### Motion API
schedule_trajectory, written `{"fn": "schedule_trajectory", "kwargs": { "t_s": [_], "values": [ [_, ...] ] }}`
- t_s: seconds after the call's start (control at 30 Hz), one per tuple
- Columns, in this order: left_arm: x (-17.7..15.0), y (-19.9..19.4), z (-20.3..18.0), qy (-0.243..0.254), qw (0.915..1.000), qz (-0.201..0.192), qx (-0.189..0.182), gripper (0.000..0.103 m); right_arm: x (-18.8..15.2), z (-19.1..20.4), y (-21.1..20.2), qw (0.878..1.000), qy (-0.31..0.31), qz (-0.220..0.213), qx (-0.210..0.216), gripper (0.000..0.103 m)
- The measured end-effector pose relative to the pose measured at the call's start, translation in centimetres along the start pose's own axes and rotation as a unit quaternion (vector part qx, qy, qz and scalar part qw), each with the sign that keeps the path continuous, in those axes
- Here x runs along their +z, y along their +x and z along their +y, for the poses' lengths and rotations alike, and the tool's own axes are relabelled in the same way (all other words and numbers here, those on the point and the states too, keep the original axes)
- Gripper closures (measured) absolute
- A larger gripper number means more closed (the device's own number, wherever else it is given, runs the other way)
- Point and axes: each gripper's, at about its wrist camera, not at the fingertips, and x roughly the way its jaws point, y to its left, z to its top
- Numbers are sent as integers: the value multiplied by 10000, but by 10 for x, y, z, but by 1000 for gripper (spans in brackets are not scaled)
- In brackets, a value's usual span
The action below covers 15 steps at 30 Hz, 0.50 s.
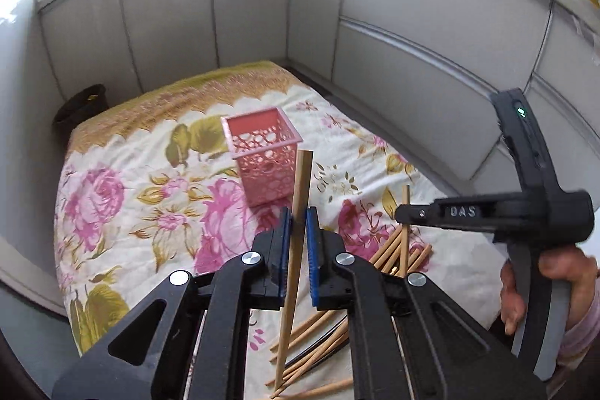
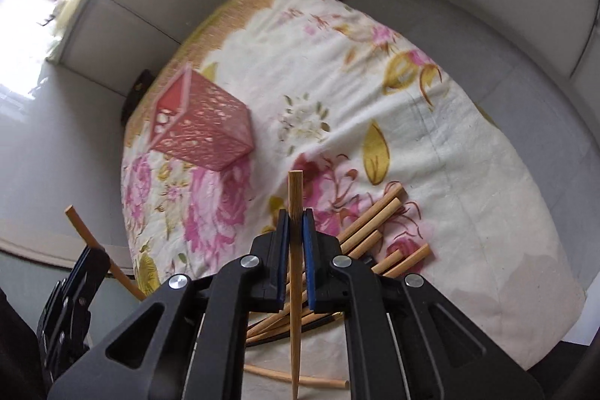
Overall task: Organize utensils
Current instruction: 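Lift both held chopsticks upright and carry them toward the pink basket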
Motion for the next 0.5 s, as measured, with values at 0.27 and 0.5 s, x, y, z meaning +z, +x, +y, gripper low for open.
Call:
{"fn": "schedule_trajectory", "kwargs": {
  "t_s": [0.27, 0.5],
  "values": [
    [-1, -77, -18, -641, 9917, -991, 516, 96, -58, 59, -115, 9756, -1382, -1686, 247, 95],
    [-4, -124, -33, -811, 9799, -1579, 906, 96, -82, 68, -182, 9526, -1668, -2534, 237, 95]
  ]
}}
